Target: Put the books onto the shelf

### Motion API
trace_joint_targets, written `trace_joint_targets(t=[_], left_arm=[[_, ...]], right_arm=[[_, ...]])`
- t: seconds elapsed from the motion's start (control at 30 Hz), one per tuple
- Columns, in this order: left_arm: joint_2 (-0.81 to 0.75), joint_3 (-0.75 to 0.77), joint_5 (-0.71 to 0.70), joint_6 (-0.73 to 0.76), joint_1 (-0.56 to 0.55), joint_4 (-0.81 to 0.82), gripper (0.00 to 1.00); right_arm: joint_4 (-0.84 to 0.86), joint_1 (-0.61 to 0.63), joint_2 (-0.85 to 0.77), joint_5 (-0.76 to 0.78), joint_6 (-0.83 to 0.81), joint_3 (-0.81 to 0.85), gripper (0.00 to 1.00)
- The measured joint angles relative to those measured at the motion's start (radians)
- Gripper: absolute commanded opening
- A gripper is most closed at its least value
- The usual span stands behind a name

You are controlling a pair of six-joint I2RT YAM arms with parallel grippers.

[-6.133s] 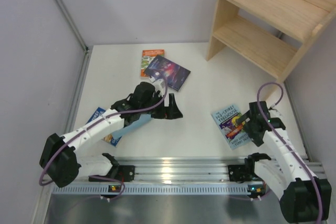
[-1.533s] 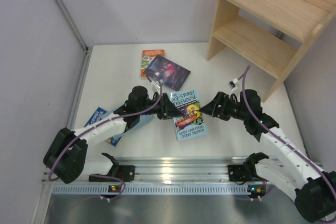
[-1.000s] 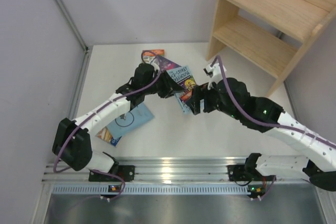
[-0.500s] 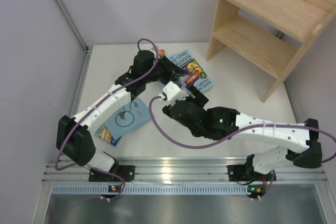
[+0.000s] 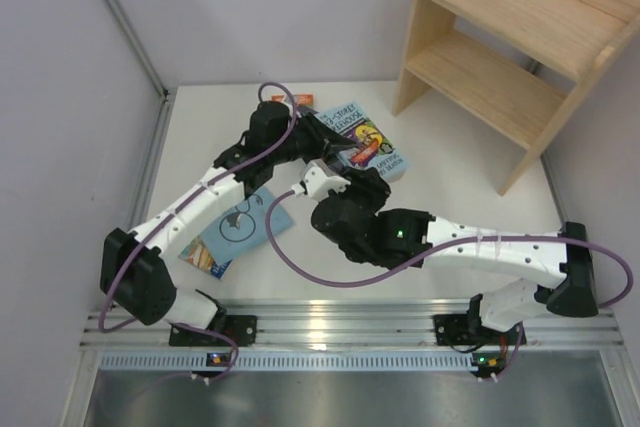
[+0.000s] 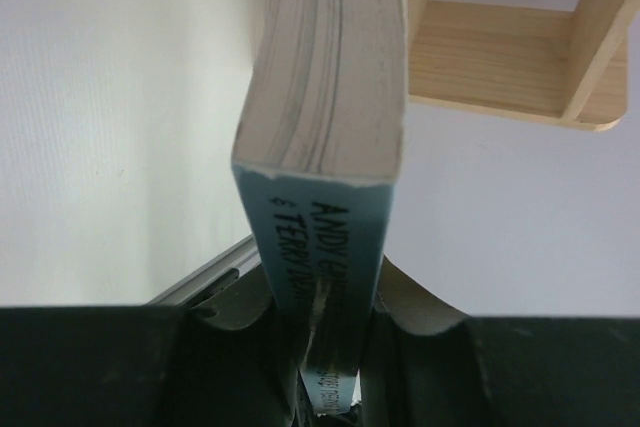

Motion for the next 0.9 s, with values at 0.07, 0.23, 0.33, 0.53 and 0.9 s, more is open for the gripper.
trace_joint_targets(t=[0.07, 0.23, 0.33, 0.53, 0.9], left_arm=[[-0.023, -0.005, -0.009, -0.007, 0.000, 0.001, 0.00], [-0.065, -0.020, -0.011, -0.010, 0.000, 0.008, 0.00], [-0.070, -0.035, -0.003, -0.027, 0.003, 0.024, 0.00], [-0.091, -0.061, -0.014, -0.049, 0.006, 0.056, 0.16], [-0.210, -0.061, 0.023, -0.040, 0.010, 0.051, 0.58]], right_arm=[[0.005, 0.001, 0.000, 0.000, 0.001, -0.001, 0.31], [0.008, 0.014, 0.001, 0.003, -0.022, 0.004, 0.00], [0.008, 0.015, 0.001, 0.003, -0.036, 0.005, 0.00], [0.020, 0.010, 0.001, -0.007, -0.113, 0.012, 0.00], [0.049, -0.068, -0.072, -0.019, -0.274, 0.045, 0.00]])
